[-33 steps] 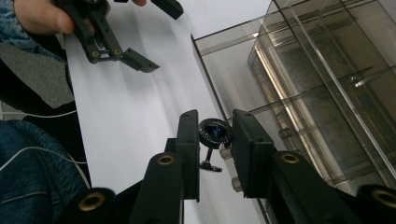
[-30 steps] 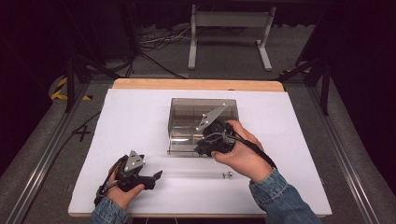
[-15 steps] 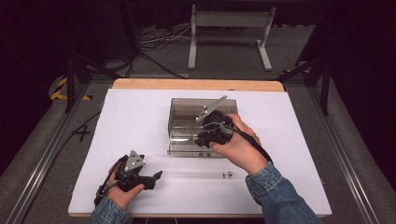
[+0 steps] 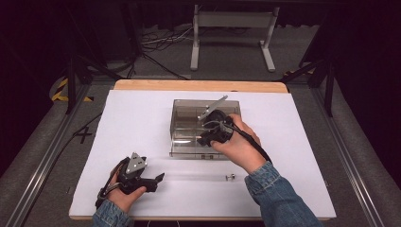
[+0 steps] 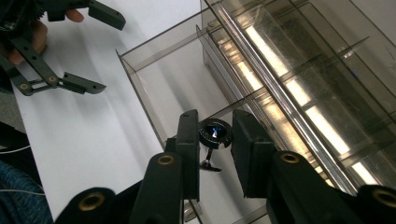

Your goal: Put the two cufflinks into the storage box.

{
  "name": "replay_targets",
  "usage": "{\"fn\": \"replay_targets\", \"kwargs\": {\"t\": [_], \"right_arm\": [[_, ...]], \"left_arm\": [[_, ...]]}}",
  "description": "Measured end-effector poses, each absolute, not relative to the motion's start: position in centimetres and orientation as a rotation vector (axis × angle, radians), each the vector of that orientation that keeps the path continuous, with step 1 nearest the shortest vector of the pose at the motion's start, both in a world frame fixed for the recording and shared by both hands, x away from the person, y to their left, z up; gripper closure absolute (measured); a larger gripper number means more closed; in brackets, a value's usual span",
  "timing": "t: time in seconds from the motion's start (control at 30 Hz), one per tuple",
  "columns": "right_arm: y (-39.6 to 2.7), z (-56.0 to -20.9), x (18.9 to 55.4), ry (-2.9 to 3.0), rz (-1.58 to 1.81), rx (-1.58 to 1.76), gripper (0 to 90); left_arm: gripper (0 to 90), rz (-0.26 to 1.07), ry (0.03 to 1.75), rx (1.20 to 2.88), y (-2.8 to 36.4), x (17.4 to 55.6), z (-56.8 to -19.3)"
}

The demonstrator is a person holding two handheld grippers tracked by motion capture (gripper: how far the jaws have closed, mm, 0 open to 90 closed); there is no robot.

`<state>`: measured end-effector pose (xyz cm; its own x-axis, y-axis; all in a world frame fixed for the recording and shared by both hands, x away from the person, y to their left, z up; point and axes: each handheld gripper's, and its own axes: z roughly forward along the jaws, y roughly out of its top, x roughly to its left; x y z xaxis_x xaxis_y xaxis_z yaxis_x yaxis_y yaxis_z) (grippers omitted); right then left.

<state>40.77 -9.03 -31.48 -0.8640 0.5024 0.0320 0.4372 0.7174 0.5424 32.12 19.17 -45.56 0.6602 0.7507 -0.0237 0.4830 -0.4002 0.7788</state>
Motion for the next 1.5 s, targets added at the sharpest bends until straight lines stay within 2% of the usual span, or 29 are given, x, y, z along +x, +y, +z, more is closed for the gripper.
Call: {"fn": "replay_targets", "kwargs": {"t": [0.63,1.3,1.5], "right_arm": [[-8.2,-33.7,41.3,2.845,0.736,0.774,73.6],[-8.0,-34.6,41.6,2.869,0.681,0.778,73.3],[-8.0,-34.6,41.5,2.857,0.691,0.768,67.3]], "left_arm": [[11.2,0.43,0.944,2.079,19.2,32.1,-45.5],[11.2,0.422,0.951,2.076,19.2,32.1,-45.5],[11.2,0.421,0.949,2.076,19.2,32.1,-45.6]]}}
